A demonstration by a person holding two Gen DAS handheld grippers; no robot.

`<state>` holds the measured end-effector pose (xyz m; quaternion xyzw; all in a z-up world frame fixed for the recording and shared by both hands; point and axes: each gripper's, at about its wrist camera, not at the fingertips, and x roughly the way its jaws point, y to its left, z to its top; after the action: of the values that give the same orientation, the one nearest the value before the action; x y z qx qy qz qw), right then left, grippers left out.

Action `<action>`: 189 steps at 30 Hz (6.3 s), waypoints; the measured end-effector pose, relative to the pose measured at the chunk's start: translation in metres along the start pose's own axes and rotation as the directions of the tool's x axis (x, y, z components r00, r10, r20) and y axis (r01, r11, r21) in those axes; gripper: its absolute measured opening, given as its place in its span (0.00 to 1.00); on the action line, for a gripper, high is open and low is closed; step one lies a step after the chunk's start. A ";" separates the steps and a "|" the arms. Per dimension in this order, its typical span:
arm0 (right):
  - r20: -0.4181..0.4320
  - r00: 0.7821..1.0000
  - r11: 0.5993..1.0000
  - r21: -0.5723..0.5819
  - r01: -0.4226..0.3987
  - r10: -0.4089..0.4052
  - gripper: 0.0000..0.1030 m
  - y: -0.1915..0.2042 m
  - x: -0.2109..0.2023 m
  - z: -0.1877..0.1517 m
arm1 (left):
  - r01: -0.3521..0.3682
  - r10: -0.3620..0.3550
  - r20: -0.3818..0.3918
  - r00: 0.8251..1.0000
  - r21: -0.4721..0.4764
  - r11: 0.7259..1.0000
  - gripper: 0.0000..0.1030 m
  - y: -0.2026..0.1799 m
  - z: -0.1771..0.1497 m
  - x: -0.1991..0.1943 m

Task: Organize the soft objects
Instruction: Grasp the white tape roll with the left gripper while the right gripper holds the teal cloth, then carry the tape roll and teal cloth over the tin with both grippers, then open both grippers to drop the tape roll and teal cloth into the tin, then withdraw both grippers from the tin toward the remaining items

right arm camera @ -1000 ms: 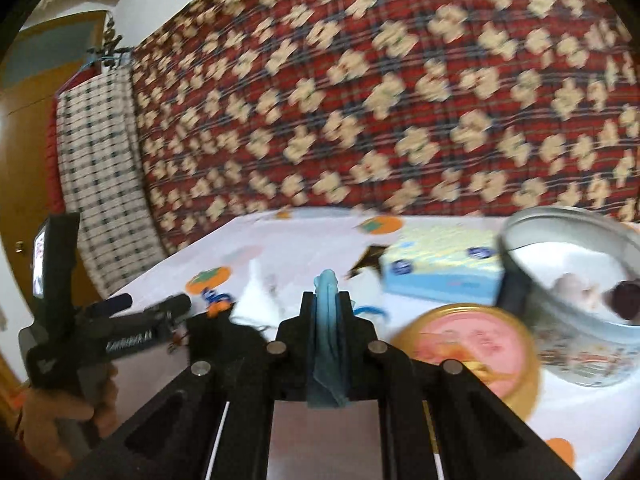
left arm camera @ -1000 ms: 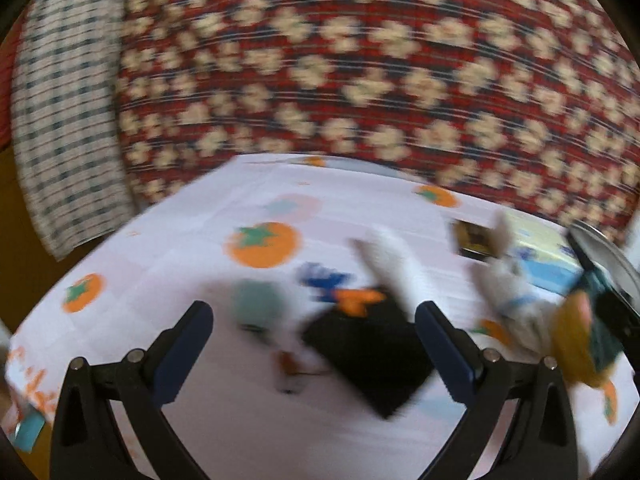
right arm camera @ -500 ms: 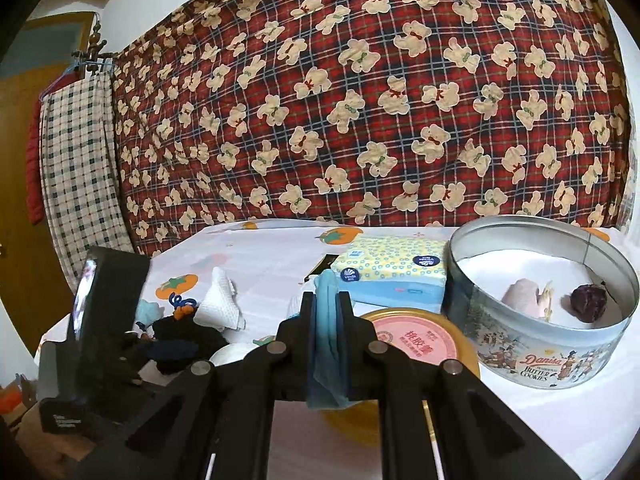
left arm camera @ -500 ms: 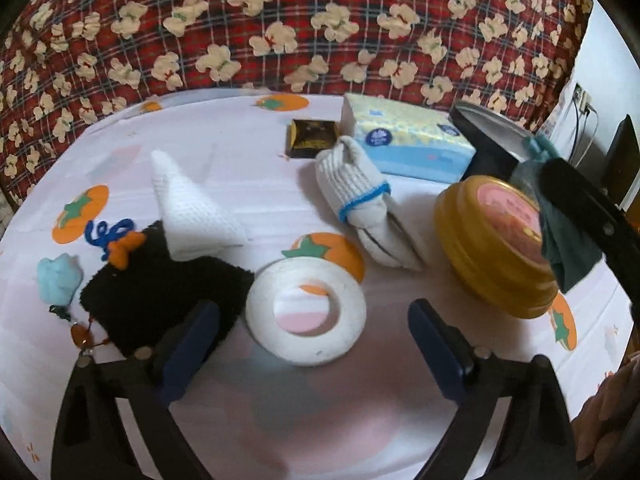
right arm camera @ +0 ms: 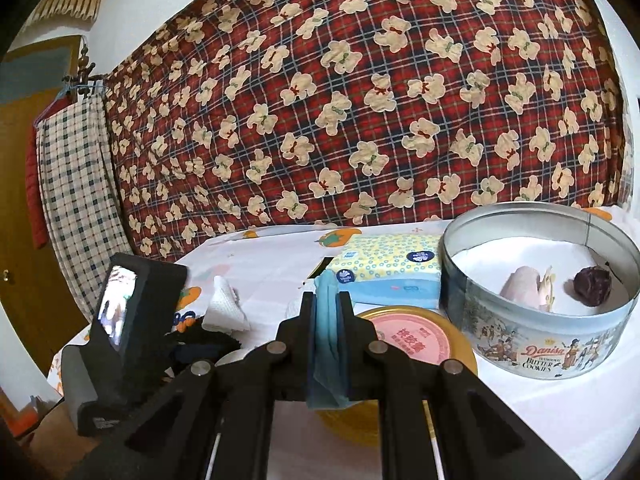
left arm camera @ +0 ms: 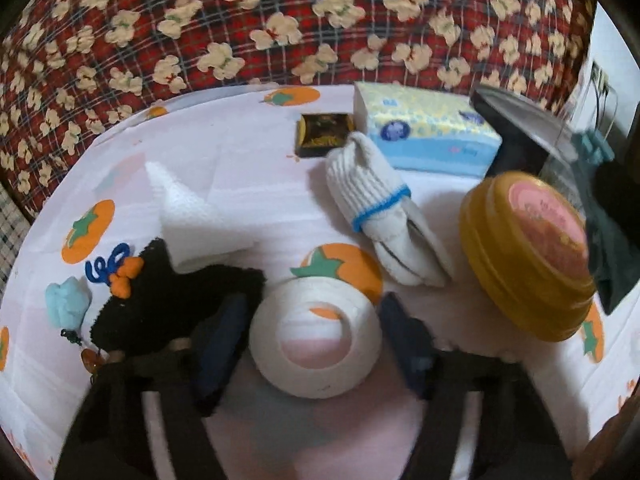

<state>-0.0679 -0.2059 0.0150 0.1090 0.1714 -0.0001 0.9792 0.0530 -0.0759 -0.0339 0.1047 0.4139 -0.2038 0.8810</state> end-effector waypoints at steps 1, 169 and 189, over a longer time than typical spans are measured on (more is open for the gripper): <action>0.002 1.000 1.000 0.006 0.002 -0.002 0.11 -0.001 0.000 0.000 | 0.018 -0.018 0.009 1.000 -0.007 1.000 0.61 0.001 0.000 -0.002; 0.142 0.895 0.904 0.006 0.427 -0.423 0.85 -0.158 -0.042 0.036 | 0.023 0.072 0.643 0.763 -0.137 0.990 1.00 -0.157 0.017 -0.080; 0.124 0.946 0.952 -0.017 0.304 -0.300 0.85 -0.081 -0.017 0.025 | -0.062 0.193 0.611 0.768 -0.229 0.971 1.00 -0.072 -0.002 -0.089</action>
<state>-0.0791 -0.2909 0.0261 0.0636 0.1268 -0.1535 0.9779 -0.0317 -0.1151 0.0319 -0.0286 0.1056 -0.1249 0.9861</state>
